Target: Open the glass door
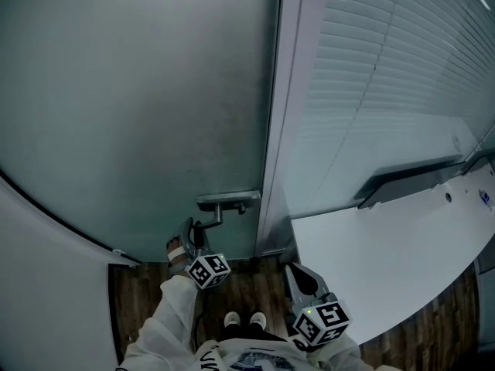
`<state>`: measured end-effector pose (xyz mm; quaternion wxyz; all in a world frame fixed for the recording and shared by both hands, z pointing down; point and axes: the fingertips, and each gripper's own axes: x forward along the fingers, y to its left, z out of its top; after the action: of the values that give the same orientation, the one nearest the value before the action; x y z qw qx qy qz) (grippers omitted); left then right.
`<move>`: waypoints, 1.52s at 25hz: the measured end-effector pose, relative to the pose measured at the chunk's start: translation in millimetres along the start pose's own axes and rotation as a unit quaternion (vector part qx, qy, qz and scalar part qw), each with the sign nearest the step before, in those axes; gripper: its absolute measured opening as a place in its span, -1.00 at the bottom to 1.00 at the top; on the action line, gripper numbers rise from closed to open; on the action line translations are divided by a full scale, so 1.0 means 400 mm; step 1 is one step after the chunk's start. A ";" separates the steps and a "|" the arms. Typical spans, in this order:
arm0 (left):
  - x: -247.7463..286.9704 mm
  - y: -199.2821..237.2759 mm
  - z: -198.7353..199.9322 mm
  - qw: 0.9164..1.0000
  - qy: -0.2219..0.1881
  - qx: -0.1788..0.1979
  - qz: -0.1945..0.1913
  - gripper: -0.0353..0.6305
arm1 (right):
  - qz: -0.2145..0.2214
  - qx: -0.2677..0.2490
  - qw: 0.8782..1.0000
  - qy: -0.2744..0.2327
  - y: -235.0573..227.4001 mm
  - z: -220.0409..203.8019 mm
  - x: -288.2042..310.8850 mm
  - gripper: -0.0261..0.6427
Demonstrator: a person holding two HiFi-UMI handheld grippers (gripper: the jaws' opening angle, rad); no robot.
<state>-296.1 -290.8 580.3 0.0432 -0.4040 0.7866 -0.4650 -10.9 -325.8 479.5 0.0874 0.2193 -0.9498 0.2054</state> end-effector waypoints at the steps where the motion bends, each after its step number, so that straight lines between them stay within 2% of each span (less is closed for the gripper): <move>1: -0.012 -0.002 -0.004 1.000 0.001 -0.001 0.000 -0.56 | 0.003 0.000 1.000 0.000 0.004 -0.003 -0.003 -0.91; 6: -0.066 -0.009 -0.019 1.000 0.001 0.002 -0.007 -0.56 | 0.012 -0.001 1.000 -0.007 0.023 -0.001 -0.011 -0.91; 16: -0.160 -0.053 -0.084 0.998 -0.002 0.046 -0.037 -0.54 | -0.002 0.003 1.000 -0.016 -0.004 -0.044 -0.040 -0.91; 22: -0.221 -0.027 -0.088 0.997 -0.004 0.079 -0.021 -0.49 | -0.012 0.004 1.000 -0.022 -0.015 -0.063 -0.073 -0.91; 26: -0.238 0.007 -0.058 0.992 -0.003 0.122 -0.016 -0.46 | -0.006 0.001 1.000 -0.027 0.015 -0.051 -0.080 -0.91; 29: -0.246 0.011 -0.053 0.992 -0.007 0.129 -0.010 -0.46 | -0.001 -0.006 0.999 -0.034 0.045 -0.048 -0.098 -0.91; 33: -0.268 0.014 -0.064 0.993 -0.006 0.121 0.002 -0.45 | -0.002 -0.017 0.999 -0.045 0.099 -0.045 -0.153 -0.91; 35: -0.312 0.025 -0.092 0.995 0.004 0.098 0.003 -0.48 | -0.001 -0.020 0.999 -0.050 0.139 -0.050 -0.187 -0.91; 37: -0.393 0.037 -0.118 0.999 0.003 0.033 -0.017 -0.56 | 0.001 -0.023 0.998 -0.053 0.187 -0.064 -0.222 -0.91; 38: -0.443 0.043 -0.123 0.999 -0.005 -0.024 -0.035 -0.70 | 0.003 -0.025 0.998 -0.053 0.214 -0.077 -0.239 -0.91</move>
<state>-209.6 -132.5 540.2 0.0213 -0.4350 0.7825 -0.4451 37.8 -206.2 452.5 0.0418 0.2250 -0.9584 0.1703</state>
